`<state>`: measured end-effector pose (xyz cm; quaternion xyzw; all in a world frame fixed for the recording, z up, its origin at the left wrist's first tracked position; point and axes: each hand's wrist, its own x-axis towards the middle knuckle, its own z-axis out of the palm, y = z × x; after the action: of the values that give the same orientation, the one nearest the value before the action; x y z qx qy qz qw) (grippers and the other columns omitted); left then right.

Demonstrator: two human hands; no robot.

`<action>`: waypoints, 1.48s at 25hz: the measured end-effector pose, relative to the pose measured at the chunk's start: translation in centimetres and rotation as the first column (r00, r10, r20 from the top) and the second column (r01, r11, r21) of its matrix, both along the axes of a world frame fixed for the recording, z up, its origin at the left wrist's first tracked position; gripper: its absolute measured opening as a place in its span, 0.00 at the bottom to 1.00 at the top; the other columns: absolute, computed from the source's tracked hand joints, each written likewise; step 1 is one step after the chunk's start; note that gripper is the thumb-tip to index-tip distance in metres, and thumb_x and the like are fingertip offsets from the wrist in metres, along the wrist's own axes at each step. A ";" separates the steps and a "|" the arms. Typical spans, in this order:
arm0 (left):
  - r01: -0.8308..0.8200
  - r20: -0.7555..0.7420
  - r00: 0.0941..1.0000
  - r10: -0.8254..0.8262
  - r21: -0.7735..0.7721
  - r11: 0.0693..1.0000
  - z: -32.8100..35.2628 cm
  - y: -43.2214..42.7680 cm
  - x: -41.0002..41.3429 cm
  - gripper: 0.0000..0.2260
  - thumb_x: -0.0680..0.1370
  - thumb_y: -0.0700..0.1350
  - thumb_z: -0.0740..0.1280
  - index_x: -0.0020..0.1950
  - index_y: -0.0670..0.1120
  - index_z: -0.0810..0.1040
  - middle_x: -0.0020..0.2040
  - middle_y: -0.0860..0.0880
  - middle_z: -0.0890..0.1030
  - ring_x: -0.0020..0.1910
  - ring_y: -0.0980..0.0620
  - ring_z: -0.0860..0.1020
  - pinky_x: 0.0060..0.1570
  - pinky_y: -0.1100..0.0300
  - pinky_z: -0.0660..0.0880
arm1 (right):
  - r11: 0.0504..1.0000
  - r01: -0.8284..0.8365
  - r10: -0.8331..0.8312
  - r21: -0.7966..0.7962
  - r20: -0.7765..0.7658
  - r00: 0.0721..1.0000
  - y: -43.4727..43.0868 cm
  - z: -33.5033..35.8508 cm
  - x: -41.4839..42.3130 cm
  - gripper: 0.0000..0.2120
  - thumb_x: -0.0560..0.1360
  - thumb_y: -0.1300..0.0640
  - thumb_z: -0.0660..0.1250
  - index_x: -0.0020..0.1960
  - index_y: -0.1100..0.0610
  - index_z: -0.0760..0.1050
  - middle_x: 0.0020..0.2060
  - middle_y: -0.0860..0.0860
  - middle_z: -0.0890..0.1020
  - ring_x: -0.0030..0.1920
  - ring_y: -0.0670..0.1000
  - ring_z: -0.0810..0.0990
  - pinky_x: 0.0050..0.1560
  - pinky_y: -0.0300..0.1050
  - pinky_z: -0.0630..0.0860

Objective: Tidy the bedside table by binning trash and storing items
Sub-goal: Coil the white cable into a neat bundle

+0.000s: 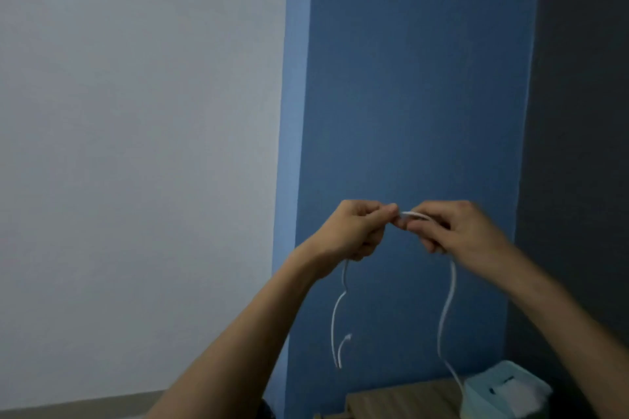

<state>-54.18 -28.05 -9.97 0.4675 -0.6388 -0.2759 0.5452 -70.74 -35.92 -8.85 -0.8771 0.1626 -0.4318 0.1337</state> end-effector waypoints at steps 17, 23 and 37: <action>0.050 -0.105 0.994 -0.044 0.063 0.997 -1.4 4.9 2.6 0.14 0.82 0.46 0.56 0.38 0.46 0.74 0.21 0.55 0.62 0.19 0.59 0.57 0.18 0.70 0.53 | 0.972 -0.139 0.122 0.189 0.099 0.988 2.3 1.8 3.9 0.11 0.76 0.61 0.63 0.37 0.59 0.80 0.16 0.46 0.67 0.17 0.41 0.63 0.20 0.29 0.60; 0.032 -0.159 0.987 -0.018 0.087 0.996 -1.5 5.4 2.3 0.12 0.81 0.46 0.57 0.41 0.46 0.75 0.21 0.55 0.61 0.18 0.60 0.57 0.18 0.70 0.52 | 0.975 -0.204 0.203 0.089 0.018 0.979 3.5 1.9 4.4 0.09 0.74 0.62 0.66 0.36 0.56 0.81 0.20 0.47 0.69 0.22 0.42 0.63 0.24 0.32 0.61; 0.468 -0.340 0.842 -0.418 0.077 0.880 -1.7 6.4 2.2 0.13 0.79 0.49 0.55 0.41 0.50 0.77 0.24 0.57 0.65 0.22 0.58 0.53 0.17 0.73 0.56 | 0.985 -0.149 0.157 0.086 -0.091 0.983 3.3 2.0 2.6 0.13 0.68 0.43 0.70 0.51 0.43 0.78 0.41 0.44 0.82 0.40 0.41 0.80 0.40 0.38 0.77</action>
<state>-51.97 -21.67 -11.70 0.2981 -0.6110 -0.5147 0.5223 -68.17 -32.65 -6.83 -0.9010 0.1179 -0.3702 0.1929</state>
